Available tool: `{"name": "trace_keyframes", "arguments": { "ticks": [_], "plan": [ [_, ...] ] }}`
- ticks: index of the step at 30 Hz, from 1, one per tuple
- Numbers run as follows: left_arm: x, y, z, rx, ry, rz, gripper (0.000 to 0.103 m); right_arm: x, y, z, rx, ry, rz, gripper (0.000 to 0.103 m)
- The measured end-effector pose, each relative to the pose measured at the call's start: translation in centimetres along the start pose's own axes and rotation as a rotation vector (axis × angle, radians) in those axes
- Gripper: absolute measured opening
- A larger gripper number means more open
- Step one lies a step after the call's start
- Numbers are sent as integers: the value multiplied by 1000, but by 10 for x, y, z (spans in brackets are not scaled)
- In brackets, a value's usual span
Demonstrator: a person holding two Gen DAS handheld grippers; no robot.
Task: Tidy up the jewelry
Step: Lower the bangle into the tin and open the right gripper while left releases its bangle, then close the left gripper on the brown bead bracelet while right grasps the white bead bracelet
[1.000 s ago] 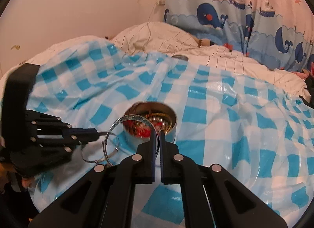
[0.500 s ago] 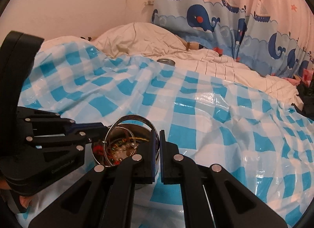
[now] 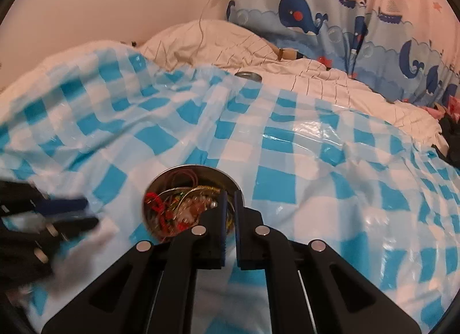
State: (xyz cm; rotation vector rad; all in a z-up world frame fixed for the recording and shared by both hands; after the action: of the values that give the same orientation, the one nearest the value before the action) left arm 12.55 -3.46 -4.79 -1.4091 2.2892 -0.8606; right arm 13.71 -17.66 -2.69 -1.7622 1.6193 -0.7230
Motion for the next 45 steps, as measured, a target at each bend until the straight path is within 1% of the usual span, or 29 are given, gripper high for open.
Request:
{"name": "trace_keyframes", "arguments": {
  "ticks": [1,2,3,4,5,6,8,11,14,16,18,21,23,25,27,28,32,34,35,36,37,40,42,45],
  "plan": [
    [5,7,0,-11,12,12,28,3,8,-14,0,-13,20,10],
    [10,15,-1,-22,22,21,29,5,14,-22,-5,-23,37,20],
    [15,23,-1,-34,33,26,31,9,28,-34,-23,-58,81,25],
    [19,30,-2,-43,45,28,32,11,38,-40,-44,-94,116,25],
    [21,33,-3,-44,48,25,33,11,54,-46,-88,-151,154,25],
    [22,37,-5,-44,52,17,35,9,62,-48,-110,-172,159,25],
    [23,43,-9,-40,62,-4,36,0,79,-54,-140,-182,123,25],
    [23,47,-15,-26,65,-22,38,-20,88,-54,-156,-209,74,25],
    [27,49,-15,-22,62,-5,39,-35,97,-42,-181,-198,23,25],
    [29,50,-15,-23,43,20,41,-42,102,-33,-194,-172,-18,25],
    [30,50,-14,-23,35,29,43,-48,107,-25,-197,-120,-81,25],
    [32,49,-13,-18,22,48,44,-44,110,-18,-175,0,-165,24],
    [35,47,-12,-15,10,67,45,-34,108,-17,-173,36,-134,19],
    [41,46,-10,-17,11,86,46,-22,107,-16,-178,34,-88,18],
    [47,45,-6,-22,9,109,46,-20,108,-17,-184,7,-67,17],
    [50,45,-3,-25,5,121,46,-22,109,-17,-190,-5,-73,16],
    [56,48,10,-53,-27,163,46,-27,111,-16,-196,-3,-107,9],
    [57,50,14,-55,-43,181,46,-27,111,-16,-197,0,-100,8],
    [58,51,14,-53,-49,190,45,-26,110,-16,-196,-4,-88,8],
    [59,51,14,-54,-49,197,26,-24,110,-17,-195,-13,-68,8],
    [61,53,16,-69,-36,205,10,-22,108,-17,-194,-24,-49,8],
    [61,52,12,-66,-16,201,10,-12,101,-21,-188,-76,45,8],
    [56,49,6,-44,6,165,10,-6,95,-24,-178,-108,100,8],
    [44,41,-6,-2,14,113,10,1,86,-29,-153,-174,182,8]
  ]
}}
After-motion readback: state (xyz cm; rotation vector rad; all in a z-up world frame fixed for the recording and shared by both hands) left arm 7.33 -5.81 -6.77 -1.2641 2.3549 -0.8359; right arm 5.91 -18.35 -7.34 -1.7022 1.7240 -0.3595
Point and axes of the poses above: each gripper's, at about its wrist camera, not at the fingertips, and z roughly the way its jaws point, x to its right, y to its underside, the point moved 8 cm from there along z, roughly the way its jaws point, and after that the axes turned 5 degrees about z, right-handed, at the moved point
